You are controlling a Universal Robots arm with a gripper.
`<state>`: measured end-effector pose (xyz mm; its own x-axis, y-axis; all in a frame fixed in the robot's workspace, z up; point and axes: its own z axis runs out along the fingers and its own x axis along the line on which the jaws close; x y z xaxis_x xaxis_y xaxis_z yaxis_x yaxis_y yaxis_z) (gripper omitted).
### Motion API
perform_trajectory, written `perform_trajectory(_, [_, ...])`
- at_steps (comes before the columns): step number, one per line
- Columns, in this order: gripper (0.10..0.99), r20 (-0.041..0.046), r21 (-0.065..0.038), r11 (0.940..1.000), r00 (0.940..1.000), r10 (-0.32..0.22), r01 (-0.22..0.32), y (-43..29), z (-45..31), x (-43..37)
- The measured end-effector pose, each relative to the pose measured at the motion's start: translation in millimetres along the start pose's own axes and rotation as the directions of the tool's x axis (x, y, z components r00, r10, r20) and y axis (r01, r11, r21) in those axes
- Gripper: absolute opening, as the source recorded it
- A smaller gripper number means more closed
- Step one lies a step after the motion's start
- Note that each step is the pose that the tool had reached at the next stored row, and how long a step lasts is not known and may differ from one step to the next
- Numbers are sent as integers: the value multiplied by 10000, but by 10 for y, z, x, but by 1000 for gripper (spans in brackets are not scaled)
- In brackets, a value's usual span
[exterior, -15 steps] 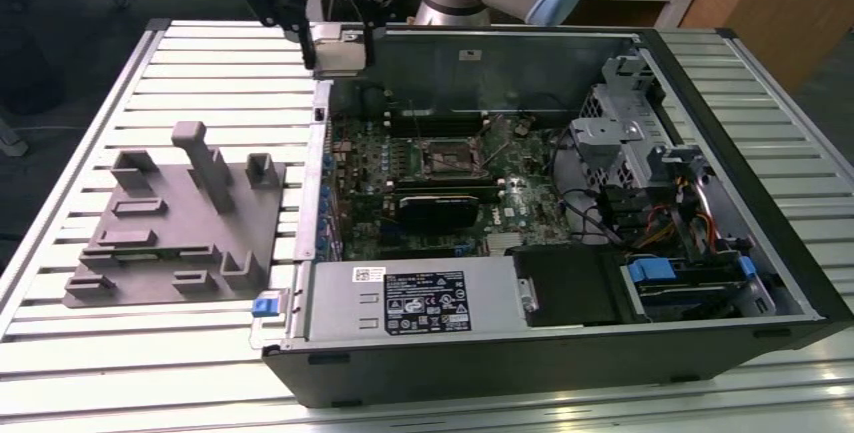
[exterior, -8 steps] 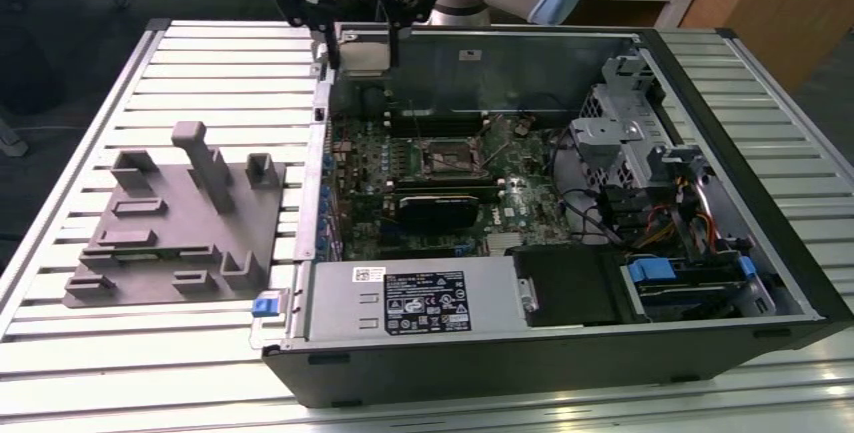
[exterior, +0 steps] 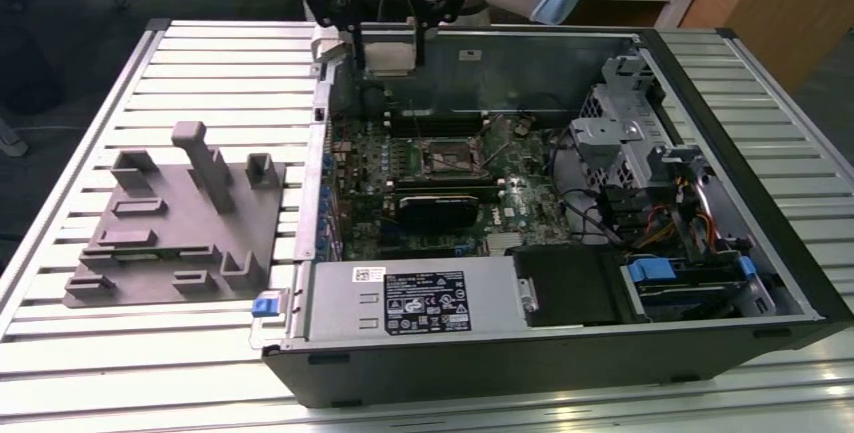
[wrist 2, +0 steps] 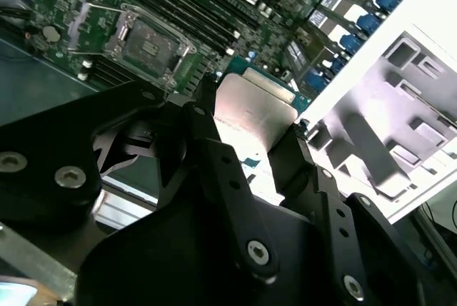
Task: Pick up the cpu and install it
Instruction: 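Pick up the cpu and move it towards the insertion slot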
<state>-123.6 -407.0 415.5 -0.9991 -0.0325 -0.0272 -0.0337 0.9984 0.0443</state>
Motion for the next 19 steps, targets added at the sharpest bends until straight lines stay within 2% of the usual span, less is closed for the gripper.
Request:
perform_trajectory(8, [541, 1, 0, 10000, 10000, 0, 0, -8, 6, -235])
perform_trajectory(15, [541, -2, -1, 10000, 10000, 0, 0, -17, 16, -501])
perform_trajectory(19, [541, -5, -2, 10000, 10000, 0, 0, -23, 55, -613])
